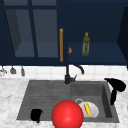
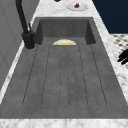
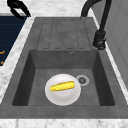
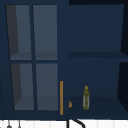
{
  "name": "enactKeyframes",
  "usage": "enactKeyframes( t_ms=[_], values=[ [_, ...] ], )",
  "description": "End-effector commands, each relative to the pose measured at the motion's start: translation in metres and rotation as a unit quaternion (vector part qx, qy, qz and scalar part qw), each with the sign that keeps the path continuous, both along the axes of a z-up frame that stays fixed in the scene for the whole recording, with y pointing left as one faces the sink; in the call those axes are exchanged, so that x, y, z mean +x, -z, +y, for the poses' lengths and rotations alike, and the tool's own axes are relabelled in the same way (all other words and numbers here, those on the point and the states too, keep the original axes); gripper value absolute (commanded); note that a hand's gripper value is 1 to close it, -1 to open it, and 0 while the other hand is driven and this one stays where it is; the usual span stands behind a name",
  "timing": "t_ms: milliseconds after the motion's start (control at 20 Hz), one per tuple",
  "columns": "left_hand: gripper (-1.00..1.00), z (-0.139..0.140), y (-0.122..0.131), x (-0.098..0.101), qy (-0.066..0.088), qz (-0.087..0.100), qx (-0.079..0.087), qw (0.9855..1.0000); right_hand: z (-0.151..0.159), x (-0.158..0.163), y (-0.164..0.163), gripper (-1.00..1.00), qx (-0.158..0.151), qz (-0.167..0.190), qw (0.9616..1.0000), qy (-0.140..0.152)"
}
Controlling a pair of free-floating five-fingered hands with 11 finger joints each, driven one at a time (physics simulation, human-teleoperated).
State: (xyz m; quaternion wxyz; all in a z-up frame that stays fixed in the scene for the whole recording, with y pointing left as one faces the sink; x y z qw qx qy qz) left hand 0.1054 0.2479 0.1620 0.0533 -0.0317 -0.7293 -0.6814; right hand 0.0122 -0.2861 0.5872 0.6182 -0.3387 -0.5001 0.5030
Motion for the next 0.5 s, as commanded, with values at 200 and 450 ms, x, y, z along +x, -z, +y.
enactKeyframes(
  t_ms=[200,450],
  values=[
    [0.0,0.0,0.0,0.0,0.0,0.0,0.0,1.0,-0.017,-0.007,0.034,-1.0,-0.029,0.015,0.9995,-0.005],
    [0.0,0.0,0.0,0.0,0.0,0.0,0.0,1.0,-0.027,-0.007,0.049,-1.0,-0.029,0.017,0.9994,-0.002]
  ],
)
